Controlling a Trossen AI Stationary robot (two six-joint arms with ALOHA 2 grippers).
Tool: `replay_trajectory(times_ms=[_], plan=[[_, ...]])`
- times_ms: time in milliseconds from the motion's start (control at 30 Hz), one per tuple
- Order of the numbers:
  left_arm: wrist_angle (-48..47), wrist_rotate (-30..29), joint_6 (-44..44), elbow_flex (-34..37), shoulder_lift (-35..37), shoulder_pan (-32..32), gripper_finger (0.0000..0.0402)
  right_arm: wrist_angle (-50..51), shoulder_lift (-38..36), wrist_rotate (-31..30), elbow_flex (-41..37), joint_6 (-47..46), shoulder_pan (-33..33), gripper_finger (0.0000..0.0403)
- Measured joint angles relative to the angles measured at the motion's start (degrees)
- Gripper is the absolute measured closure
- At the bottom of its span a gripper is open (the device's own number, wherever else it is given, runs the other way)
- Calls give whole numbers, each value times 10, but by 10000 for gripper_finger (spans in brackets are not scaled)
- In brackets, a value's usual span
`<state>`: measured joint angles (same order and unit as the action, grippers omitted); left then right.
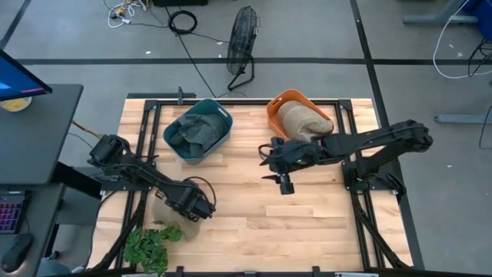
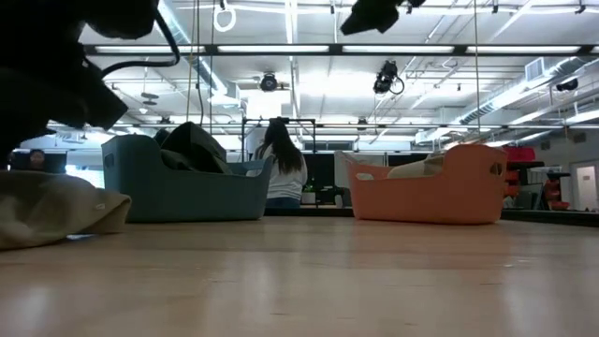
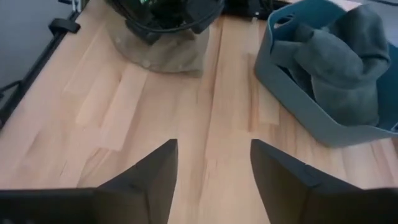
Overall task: Pick & Place hat
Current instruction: Put the brown cap into the orange bin
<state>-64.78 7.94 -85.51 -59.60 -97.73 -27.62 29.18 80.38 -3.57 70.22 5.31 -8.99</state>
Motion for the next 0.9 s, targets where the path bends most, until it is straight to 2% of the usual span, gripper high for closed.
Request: replay_trajectory(times_ms=[133, 200, 300, 500, 633, 900], plan=[[2, -3, 37, -26, 0, 0, 364, -26, 31, 2, 0, 3, 0, 206], [5, -22, 53, -49, 0, 0, 389, -53, 49, 21, 0, 3, 0, 209], [5, -66, 86, -92, 0, 2, 388, -99, 73, 57, 0, 11, 0, 212], [44, -152, 210, -181, 0, 18, 394, -221, 117, 119, 0, 26, 0, 213], [85, -212, 283, -220, 0, 38, 391, -253, 147, 141, 0, 26, 0, 213], [181, -221, 385, -233, 0, 83, 395, -244, 161, 141, 0, 40, 0, 213]])
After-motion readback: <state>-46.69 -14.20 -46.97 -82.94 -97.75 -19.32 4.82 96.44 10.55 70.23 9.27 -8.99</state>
